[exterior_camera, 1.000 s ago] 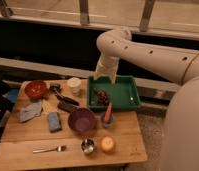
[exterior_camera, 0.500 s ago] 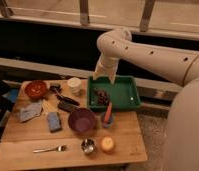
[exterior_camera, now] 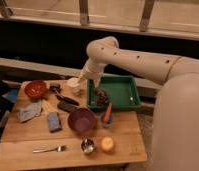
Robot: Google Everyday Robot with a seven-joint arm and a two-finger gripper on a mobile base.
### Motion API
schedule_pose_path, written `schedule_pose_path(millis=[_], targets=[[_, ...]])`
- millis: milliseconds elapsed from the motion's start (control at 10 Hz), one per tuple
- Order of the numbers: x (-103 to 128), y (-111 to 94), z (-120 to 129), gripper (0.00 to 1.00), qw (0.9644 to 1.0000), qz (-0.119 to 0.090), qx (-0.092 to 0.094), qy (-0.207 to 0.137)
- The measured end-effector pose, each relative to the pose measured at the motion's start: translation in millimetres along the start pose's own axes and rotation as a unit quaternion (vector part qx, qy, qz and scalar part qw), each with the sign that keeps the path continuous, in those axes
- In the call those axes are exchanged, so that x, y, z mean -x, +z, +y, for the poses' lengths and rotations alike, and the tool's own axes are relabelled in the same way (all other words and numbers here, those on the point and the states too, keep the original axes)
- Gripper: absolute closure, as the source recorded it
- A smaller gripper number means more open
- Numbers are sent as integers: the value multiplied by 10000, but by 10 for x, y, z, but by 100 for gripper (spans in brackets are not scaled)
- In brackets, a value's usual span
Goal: Wipe table surface with brush
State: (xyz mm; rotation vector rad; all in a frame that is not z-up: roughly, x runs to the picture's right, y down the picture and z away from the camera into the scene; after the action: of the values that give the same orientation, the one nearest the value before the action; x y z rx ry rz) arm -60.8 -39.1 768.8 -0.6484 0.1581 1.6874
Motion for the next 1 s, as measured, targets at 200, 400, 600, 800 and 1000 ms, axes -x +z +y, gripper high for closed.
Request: schedule_pose_path(millis=[200,400,600,800,1000], targets=[[8,11,8,35,10000,-2,9,-16],[-3,17,43,35,10000,6,31,-34],[-12,48,42,35,10000,-44,31,-73],[-63,238,297,35,9997,-4,10,-247],[-103,463,602,35,9986,56,-51,-529]])
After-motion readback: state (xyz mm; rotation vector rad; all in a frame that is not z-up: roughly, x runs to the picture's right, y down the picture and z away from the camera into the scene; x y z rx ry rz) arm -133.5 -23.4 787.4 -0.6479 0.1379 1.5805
